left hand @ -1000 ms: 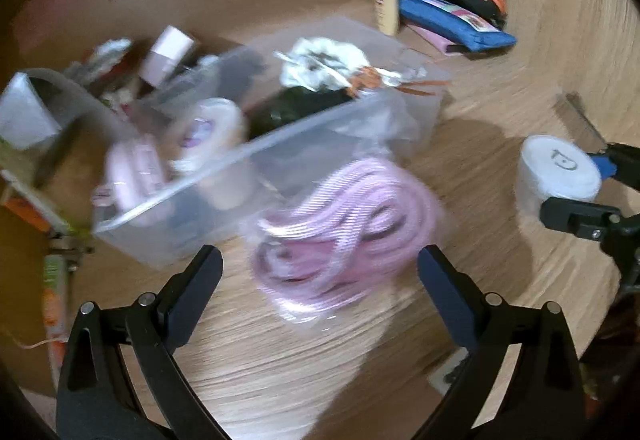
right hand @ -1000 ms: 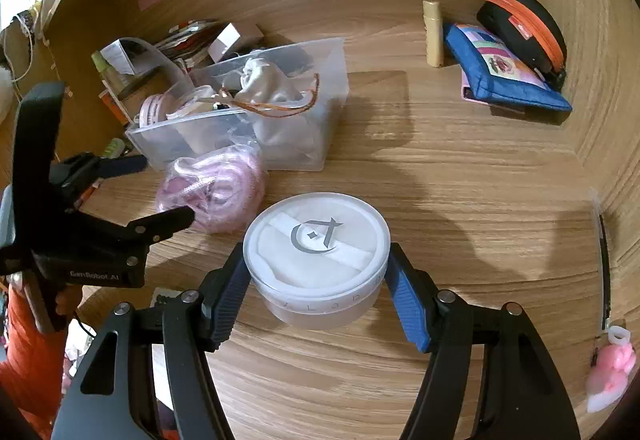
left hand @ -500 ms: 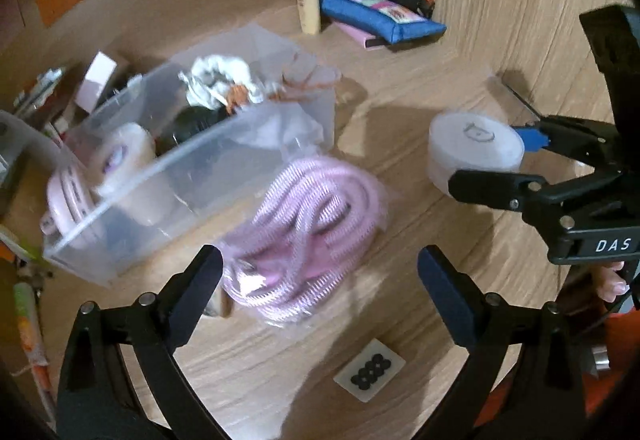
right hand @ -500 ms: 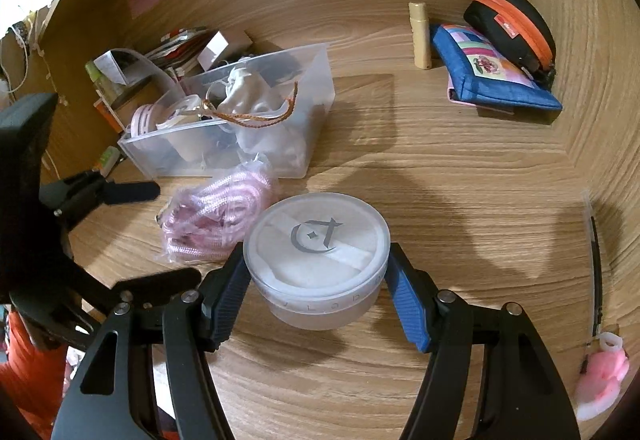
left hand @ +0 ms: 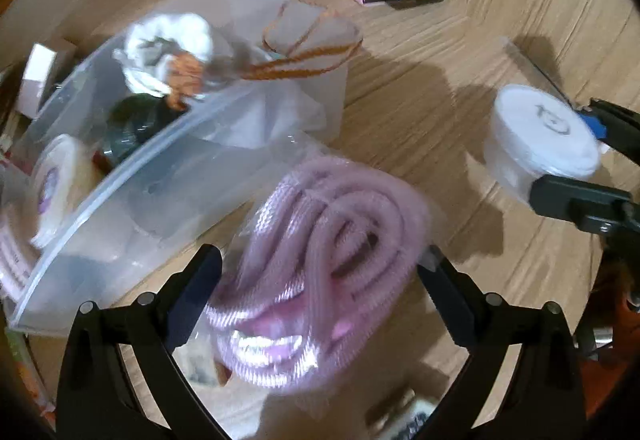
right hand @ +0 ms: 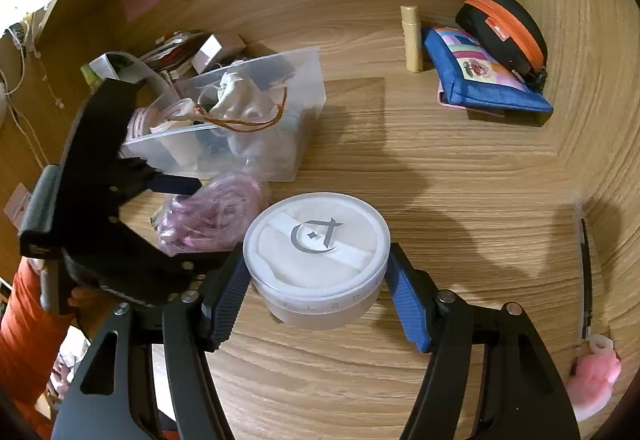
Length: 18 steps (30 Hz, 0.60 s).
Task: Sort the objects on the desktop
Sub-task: 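Grasp the pink rope bag with the left gripper while the right holds the white container, then carry the pink rope bag and white container over the clear box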
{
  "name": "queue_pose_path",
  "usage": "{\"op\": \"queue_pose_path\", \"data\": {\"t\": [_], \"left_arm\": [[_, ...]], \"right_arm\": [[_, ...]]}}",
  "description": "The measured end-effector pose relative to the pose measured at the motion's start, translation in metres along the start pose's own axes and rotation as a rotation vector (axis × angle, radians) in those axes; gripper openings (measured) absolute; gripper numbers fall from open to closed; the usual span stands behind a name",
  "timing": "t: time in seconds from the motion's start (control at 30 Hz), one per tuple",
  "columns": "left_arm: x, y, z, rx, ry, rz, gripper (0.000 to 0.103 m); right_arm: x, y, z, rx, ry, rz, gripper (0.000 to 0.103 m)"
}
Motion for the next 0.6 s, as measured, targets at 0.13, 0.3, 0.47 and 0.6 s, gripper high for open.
{"op": "queue_pose_path", "data": {"t": [0.13, 0.3, 0.47, 0.6], "left_arm": [[0.004, 0.002, 0.0, -0.045, -0.04, -0.028, 0.089], [0.004, -0.003, -0.01, -0.076, -0.04, -0.06, 0.071], [0.005, -0.008, -0.026, -0.125, -0.011, -0.085, 0.066], [0.009, -0.02, -0.047, -0.185, 0.013, -0.102, 0.066]], "right_arm": [[-0.003, 0.002, 0.002, 0.003, -0.008, 0.004, 0.063], [-0.003, 0.006, 0.003, 0.001, -0.012, 0.008, 0.063], [0.002, 0.011, 0.003, -0.01, -0.011, -0.002, 0.063], [0.01, 0.016, 0.001, -0.02, -0.015, -0.016, 0.063]]}}
Point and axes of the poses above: each gripper's, at about its wrist camera, not at the fingertips, and z roughly the way its jaws point, x to its left, y to its top, the point moved 1 cm from there along z, roughly the way its jaws point, and after that the axes turned 3 degrees about -y, right-handed, at the moved point
